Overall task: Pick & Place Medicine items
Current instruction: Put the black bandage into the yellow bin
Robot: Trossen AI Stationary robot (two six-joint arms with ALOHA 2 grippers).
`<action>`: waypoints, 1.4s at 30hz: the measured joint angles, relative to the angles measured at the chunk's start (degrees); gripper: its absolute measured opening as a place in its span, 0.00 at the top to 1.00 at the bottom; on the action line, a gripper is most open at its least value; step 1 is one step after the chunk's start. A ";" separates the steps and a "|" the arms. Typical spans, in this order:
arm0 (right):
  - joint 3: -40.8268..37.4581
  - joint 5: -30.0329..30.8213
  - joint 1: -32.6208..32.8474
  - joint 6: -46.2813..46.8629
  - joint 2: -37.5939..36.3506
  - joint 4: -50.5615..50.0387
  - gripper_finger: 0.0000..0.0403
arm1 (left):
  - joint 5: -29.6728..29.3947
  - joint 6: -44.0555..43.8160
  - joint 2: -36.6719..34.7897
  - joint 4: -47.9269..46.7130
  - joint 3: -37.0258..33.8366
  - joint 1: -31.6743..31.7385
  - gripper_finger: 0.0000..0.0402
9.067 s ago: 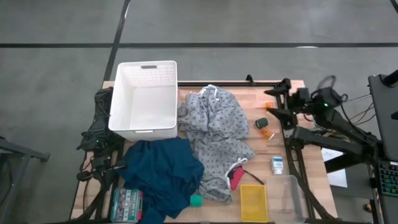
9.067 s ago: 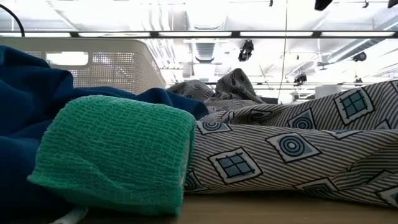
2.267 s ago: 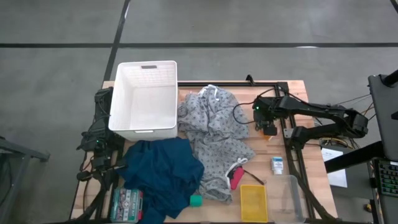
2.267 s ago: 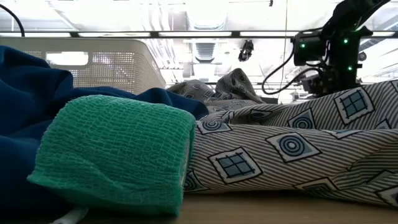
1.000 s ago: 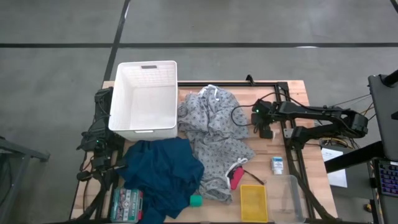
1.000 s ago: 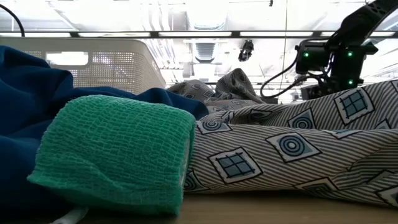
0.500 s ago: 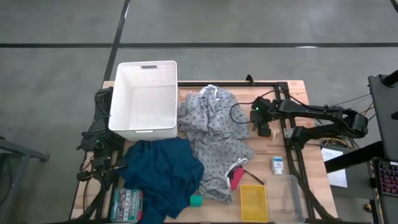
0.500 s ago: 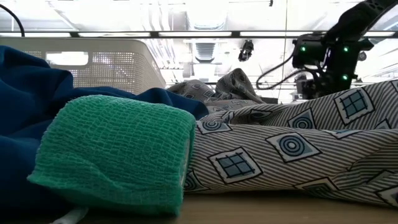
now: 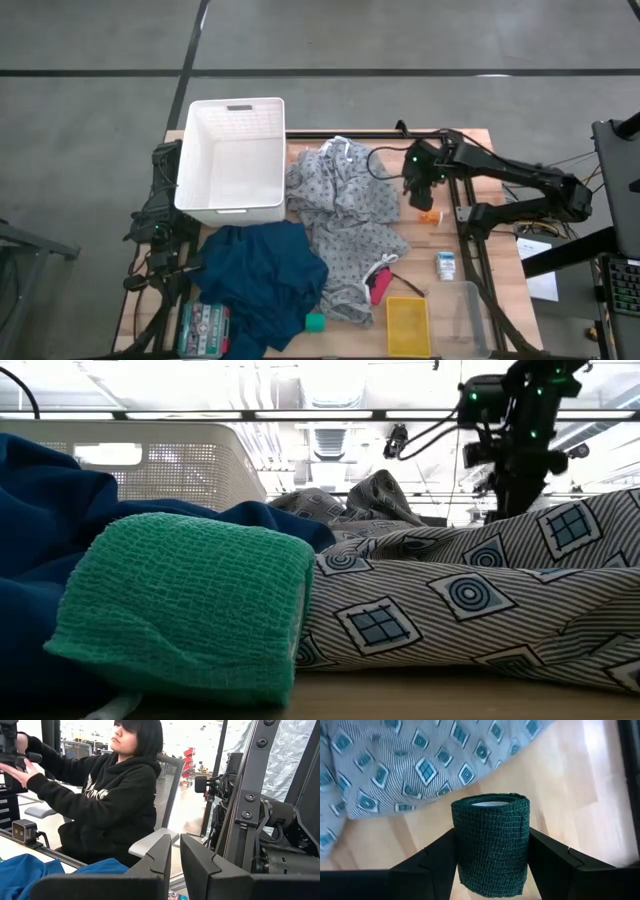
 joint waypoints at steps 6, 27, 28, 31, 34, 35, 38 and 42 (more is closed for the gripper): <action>4.56 -2.61 0.91 5.95 -0.12 -4.74 0.48 | 0.01 0.02 0.00 0.01 -0.01 0.00 0.88; 8.58 -4.13 22.27 23.65 -0.30 -12.55 0.48 | -0.01 0.01 0.00 -0.01 0.00 0.00 0.88; 8.58 -4.08 23.90 23.68 -0.29 -12.47 0.48 | -0.01 0.01 0.00 0.01 -0.01 0.00 0.88; 8.58 -4.11 29.03 23.73 -0.08 -11.16 0.48 | 0.00 0.00 0.00 0.00 -0.01 0.00 0.88; 8.56 -4.13 33.26 26.72 -0.08 -10.32 0.48 | -0.01 0.00 0.00 -0.01 0.01 0.00 0.88; 8.56 -4.07 34.48 28.25 -0.08 -10.18 0.48 | -0.01 0.00 0.00 0.01 -0.01 0.00 0.88; 8.56 -4.09 37.84 32.32 -0.08 -8.47 0.48 | 0.01 0.01 0.00 0.01 -0.01 0.00 0.88; 8.56 -4.15 41.77 33.17 -0.08 -6.62 0.48 | -0.01 0.01 0.00 0.01 0.00 0.00 0.88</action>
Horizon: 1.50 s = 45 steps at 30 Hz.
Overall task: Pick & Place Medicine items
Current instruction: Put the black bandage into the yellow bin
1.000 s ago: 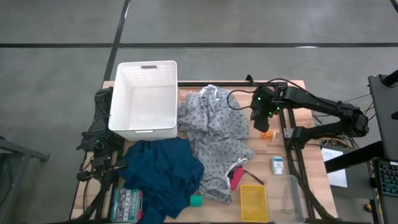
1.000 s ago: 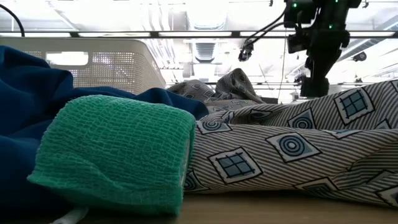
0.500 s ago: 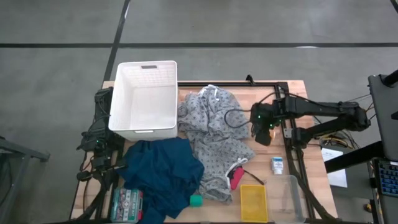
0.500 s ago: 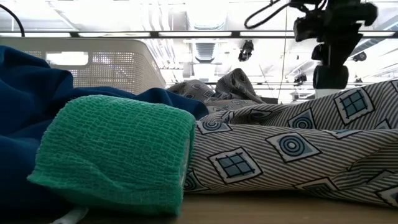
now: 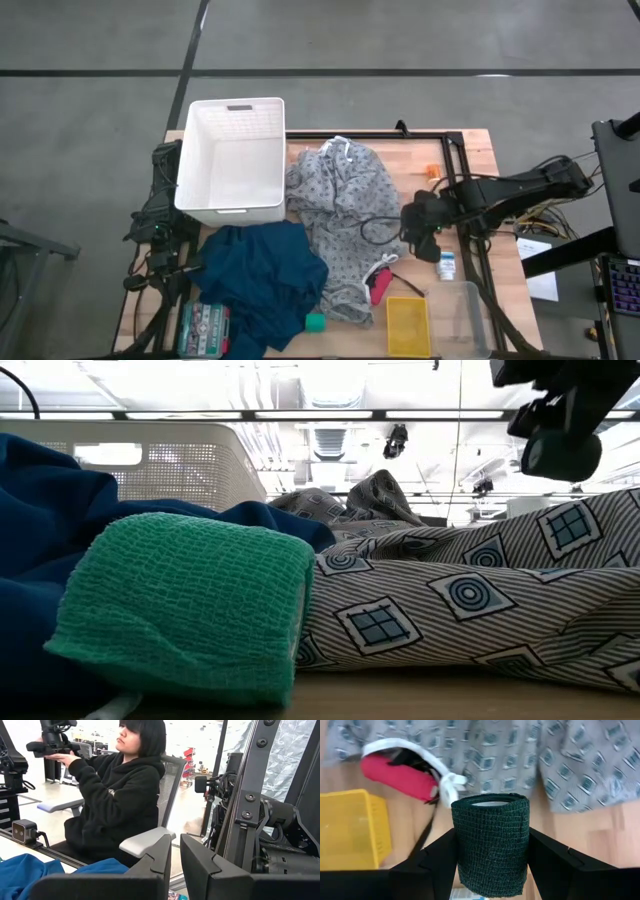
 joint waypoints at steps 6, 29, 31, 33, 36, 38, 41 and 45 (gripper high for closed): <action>-0.04 -0.03 4.28 0.75 0.20 4.84 0.48 | -0.01 0.01 0.00 0.00 0.00 0.00 0.88; -0.04 -6.16 17.91 10.62 11.00 19.14 0.48 | 0.21 0.00 0.16 -0.04 0.01 0.02 0.88; -0.04 -7.01 19.01 11.21 11.80 19.54 0.48 | 0.21 0.00 0.15 -0.04 -0.01 0.02 0.88; -0.04 -7.42 20.02 11.40 12.57 19.70 0.48 | 0.21 -0.01 0.15 -0.04 -0.01 0.02 0.88; -0.04 -7.59 21.77 11.68 13.32 20.17 0.48 | 0.21 -0.01 0.16 -0.04 0.01 0.02 0.88; -0.04 -7.67 22.92 11.81 13.93 21.16 0.48 | 0.21 -0.01 0.15 -0.06 -0.01 0.02 0.88; -0.04 -7.69 24.66 11.79 15.15 22.38 0.48 | 0.23 -0.01 0.15 -0.04 0.00 0.02 0.88; -0.04 -7.74 26.78 11.53 17.18 24.36 0.48 | 0.21 0.02 0.22 -0.06 0.01 0.02 0.88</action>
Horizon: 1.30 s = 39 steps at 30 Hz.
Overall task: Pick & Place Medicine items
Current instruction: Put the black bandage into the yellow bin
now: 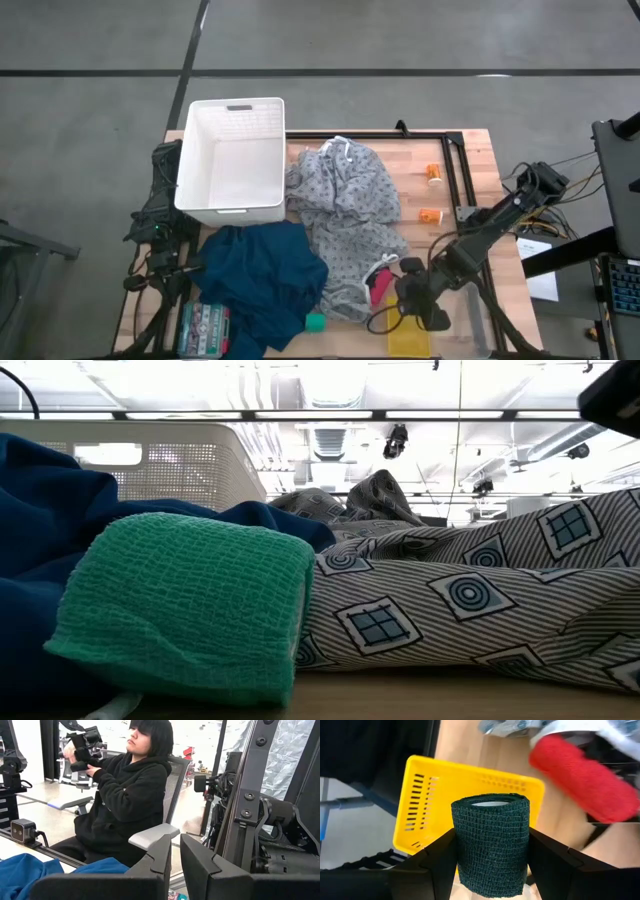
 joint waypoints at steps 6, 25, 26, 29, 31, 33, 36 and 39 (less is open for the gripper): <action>0.00 0.02 2.48 -0.27 3.73 1.53 0.48 | 0.00 -0.02 0.02 0.01 -0.02 0.00 0.88; 0.00 0.20 4.19 -1.69 12.71 5.23 0.48 | 0.01 -0.02 0.02 0.01 -0.02 0.00 0.88; 0.00 0.20 4.19 -1.69 12.78 5.20 0.48 | 0.01 -0.01 0.02 0.01 -0.01 0.00 0.88; 0.00 0.22 4.19 -1.69 12.79 5.18 0.48 | 0.01 -0.02 0.02 0.00 -0.01 0.00 0.88; 0.00 0.22 4.18 -1.69 12.79 5.14 0.48 | 0.00 -0.02 0.02 0.00 0.00 0.00 0.88; 0.00 0.24 4.17 -1.69 12.78 5.18 0.48 | 0.02 -0.01 0.02 0.00 -0.02 0.00 0.88; 0.00 0.24 4.17 -1.69 12.78 5.19 0.48 | 0.02 -0.02 0.02 0.01 -0.01 0.00 0.88; 0.00 0.24 4.17 -1.69 12.77 5.23 0.48 | 0.02 -0.02 0.02 0.02 -0.02 0.00 0.88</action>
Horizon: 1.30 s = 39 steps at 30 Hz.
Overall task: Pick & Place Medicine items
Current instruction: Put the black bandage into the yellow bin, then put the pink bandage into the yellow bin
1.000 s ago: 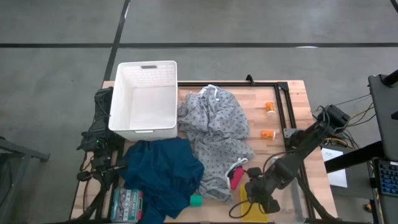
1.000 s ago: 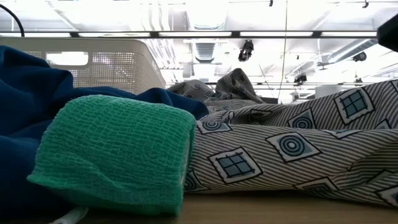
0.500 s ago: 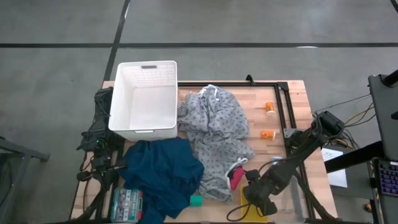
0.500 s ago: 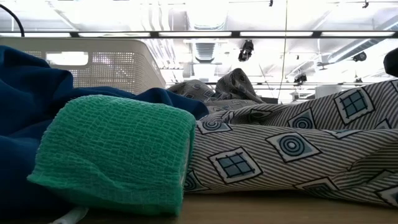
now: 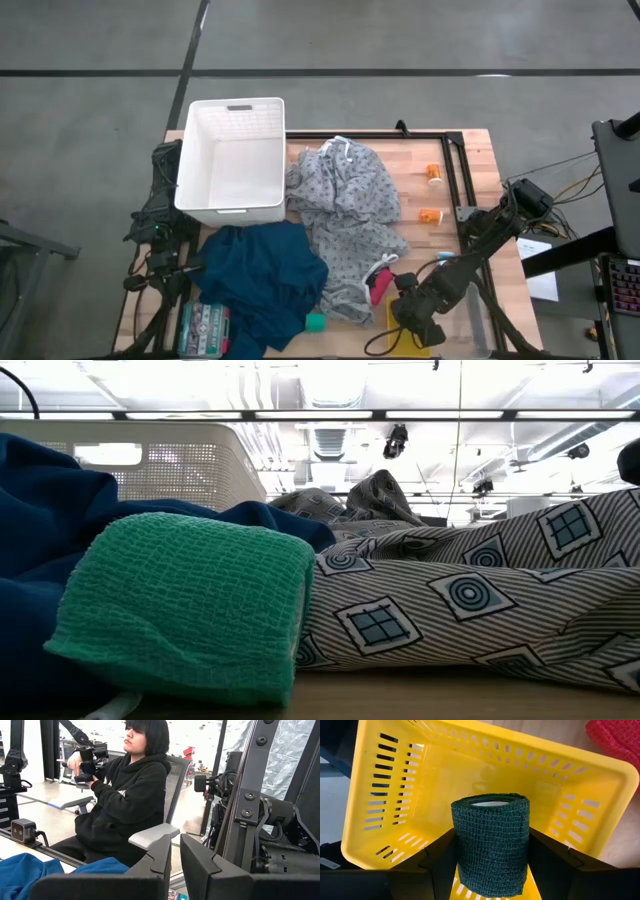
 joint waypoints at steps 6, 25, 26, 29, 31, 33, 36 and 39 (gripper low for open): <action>0.00 0.00 0.00 0.00 -0.05 0.11 0.42 | -0.02 0.00 0.00 -0.02 0.00 0.00 0.88; 0.00 0.47 0.02 -0.24 -0.29 0.61 0.24 | -0.02 0.00 0.00 0.00 0.02 0.00 0.88; 0.00 0.66 0.02 -0.24 -0.36 0.66 0.24 | -0.02 0.00 0.00 -0.02 0.00 -0.02 0.88; 0.45 1.09 0.02 -0.24 -0.68 0.59 0.24 | -0.02 0.00 0.00 -0.02 0.01 0.00 0.88; 1.12 1.09 0.01 -0.22 -1.12 0.60 0.25 | -0.01 0.00 0.00 0.00 0.00 0.00 0.88; 1.67 1.09 0.02 -0.23 -1.79 0.54 0.26 | 0.00 0.00 0.00 -0.02 0.00 -0.02 0.88; 2.58 1.23 0.02 -0.24 -2.82 0.08 0.26 | -0.02 0.00 0.00 -0.02 0.00 -0.02 0.88; 3.32 1.66 0.00 -0.46 -4.29 -1.13 0.26 | -0.02 0.00 0.00 -0.02 0.01 -0.01 0.88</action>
